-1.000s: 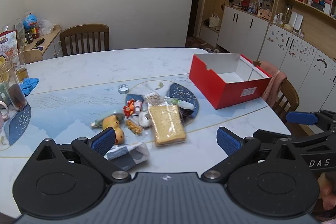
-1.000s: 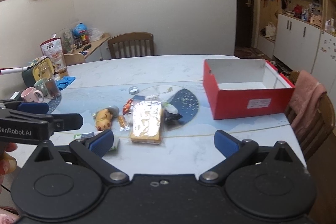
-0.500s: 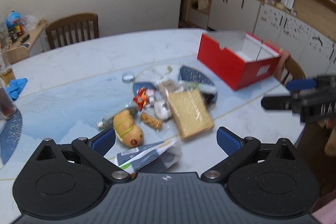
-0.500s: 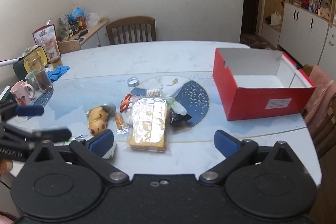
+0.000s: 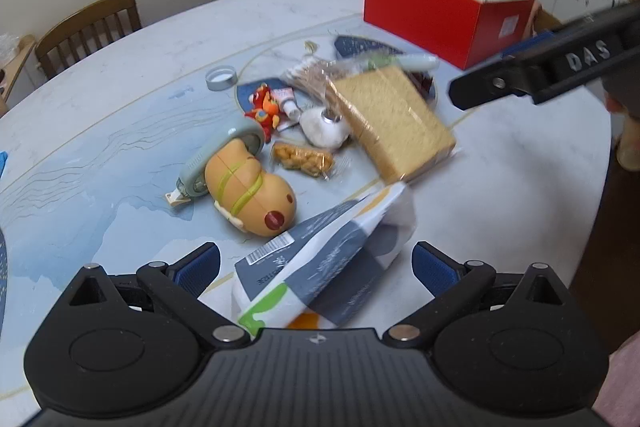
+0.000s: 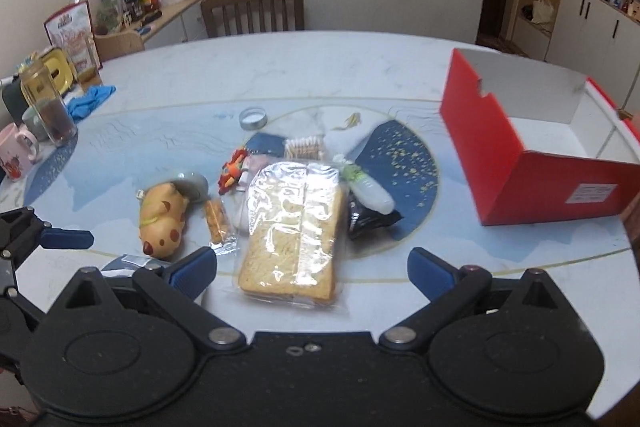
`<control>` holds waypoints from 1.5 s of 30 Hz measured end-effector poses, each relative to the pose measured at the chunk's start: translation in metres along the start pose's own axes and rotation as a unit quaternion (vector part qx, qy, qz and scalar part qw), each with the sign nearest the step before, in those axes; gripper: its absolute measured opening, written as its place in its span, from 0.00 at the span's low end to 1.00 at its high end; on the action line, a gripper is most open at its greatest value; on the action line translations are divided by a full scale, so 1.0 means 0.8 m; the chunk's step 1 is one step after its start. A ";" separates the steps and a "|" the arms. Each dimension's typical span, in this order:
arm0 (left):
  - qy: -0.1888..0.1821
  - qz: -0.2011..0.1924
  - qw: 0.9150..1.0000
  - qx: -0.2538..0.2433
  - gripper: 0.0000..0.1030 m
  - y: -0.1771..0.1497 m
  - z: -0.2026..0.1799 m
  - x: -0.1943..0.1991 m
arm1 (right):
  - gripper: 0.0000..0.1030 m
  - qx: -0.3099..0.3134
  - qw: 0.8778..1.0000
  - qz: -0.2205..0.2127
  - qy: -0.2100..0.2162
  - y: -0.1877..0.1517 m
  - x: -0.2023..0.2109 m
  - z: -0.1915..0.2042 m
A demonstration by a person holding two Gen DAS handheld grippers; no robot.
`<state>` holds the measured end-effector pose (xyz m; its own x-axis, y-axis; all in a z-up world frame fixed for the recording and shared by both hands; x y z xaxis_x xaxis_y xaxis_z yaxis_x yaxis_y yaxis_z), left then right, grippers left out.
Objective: Organize objects
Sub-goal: 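Grasp the tissue pack with the left tool while the right tool grasps the bagged bread, then carry the tissue pack and bread into the red box with both tools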
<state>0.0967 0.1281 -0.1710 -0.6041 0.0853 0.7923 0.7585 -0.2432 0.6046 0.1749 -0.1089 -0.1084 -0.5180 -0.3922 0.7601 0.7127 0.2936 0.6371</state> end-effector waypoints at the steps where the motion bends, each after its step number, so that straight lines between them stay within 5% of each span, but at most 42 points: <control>1: -0.002 0.001 1.000 -0.005 0.99 -0.001 0.001 -0.003 | 0.99 0.002 1.000 0.005 0.000 0.001 -0.008 0.002; 10: -0.025 0.011 0.999 -0.043 0.98 -0.005 -0.001 -0.022 | 0.99 -0.002 0.999 0.044 0.005 0.006 -0.065 0.017; 15: -0.027 0.022 0.998 -0.047 0.90 -0.010 -0.003 -0.030 | 0.99 -0.008 0.998 0.064 0.002 0.007 -0.091 0.025; 21: -0.033 0.029 0.998 -0.050 0.67 -0.015 -0.004 -0.034 | 0.99 -0.006 0.996 0.081 -0.018 0.002 -0.115 0.027; 25: -0.040 0.026 0.998 -0.044 0.57 -0.015 0.001 -0.032 | 0.89 -0.018 0.995 0.095 -0.023 -0.001 -0.126 0.022; 32: -0.051 0.024 0.998 -0.042 0.48 -0.011 0.008 -0.031 | 0.73 -0.038 0.994 0.099 -0.022 0.001 -0.126 0.021; 40: -0.074 0.014 0.997 -0.011 0.34 -0.006 0.018 -0.018 | 0.71 -0.056 0.994 0.094 -0.018 0.003 -0.106 0.020; 45: -0.078 0.000 0.997 -0.006 0.34 0.007 0.020 -0.003 | 0.71 -0.054 0.995 0.083 -0.010 0.011 -0.074 0.018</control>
<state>0.1064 0.1423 -0.1680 -0.5576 0.2334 0.7966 0.7556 -0.2545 0.6035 0.2048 -0.0706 -0.1463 -0.3977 -0.3286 0.8567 0.8354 0.2563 0.4861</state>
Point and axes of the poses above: each gripper's, at about its wrist camera, not at the fingertips, and x roughly against the way its jaws point, z to its left, y to its top, the point moved 3 cm from there along -x, roughly the way its jaws point, and after that the axes turned 4 degrees about -x, right-handed, at the moved point
